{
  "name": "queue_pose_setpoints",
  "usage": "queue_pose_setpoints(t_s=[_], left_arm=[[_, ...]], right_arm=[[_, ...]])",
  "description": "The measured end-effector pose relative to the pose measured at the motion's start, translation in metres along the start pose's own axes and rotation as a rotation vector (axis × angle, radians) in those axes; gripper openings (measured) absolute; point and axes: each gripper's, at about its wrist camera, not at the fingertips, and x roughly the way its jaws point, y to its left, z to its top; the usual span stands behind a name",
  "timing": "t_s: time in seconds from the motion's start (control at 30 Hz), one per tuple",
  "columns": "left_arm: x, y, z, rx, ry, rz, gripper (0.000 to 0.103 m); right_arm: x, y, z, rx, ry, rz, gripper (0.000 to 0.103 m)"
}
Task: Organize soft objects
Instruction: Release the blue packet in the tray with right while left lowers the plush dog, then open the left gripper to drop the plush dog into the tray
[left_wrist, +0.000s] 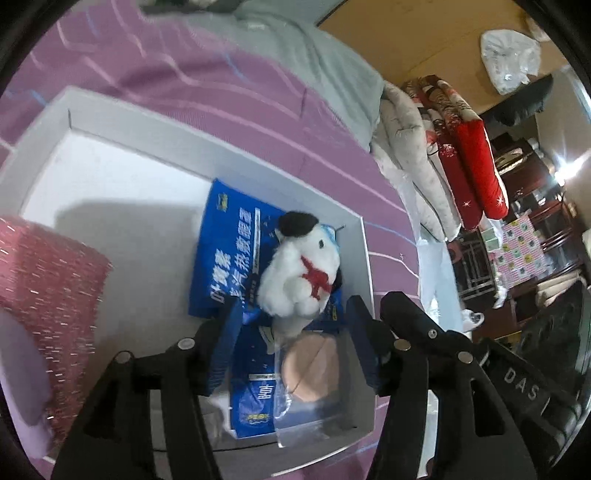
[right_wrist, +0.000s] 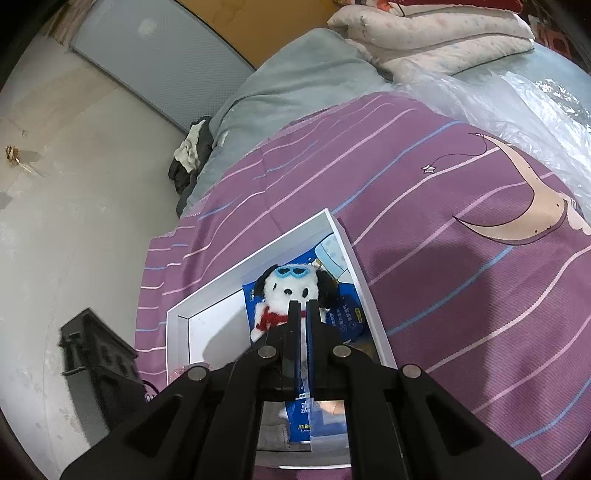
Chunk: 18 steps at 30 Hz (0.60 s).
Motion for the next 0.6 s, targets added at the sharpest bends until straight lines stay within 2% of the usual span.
queue_pose_setpoints(t_s=[0.13, 0.33, 0.47, 0.53, 0.6], left_arm=[[-0.015, -0.011, -0.003, 0.089, -0.069, 0.076, 0.060], [-0.043, -0.020, -0.005, 0.195, -0.168, 0.144, 0.060], [-0.053, -0.022, -0.003, 0.271, -0.231, 0.281, 0.060], [-0.057, -0.017, -0.002, 0.286, -0.233, 0.309, 0.060], [-0.062, -0.009, 0.000, 0.281, -0.234, 0.315, 0.060]], right_arm=[[0.000, 0.003, -0.002, -0.020, 0.008, -0.005, 0.002], [0.005, 0.008, -0.004, -0.029, 0.036, 0.025, 0.002], [0.008, 0.011, -0.005, -0.025, 0.044, 0.040, 0.003], [0.011, 0.011, -0.005, -0.014, 0.044, 0.030, 0.005], [0.015, 0.012, -0.006, -0.016, 0.048, 0.001, 0.013]])
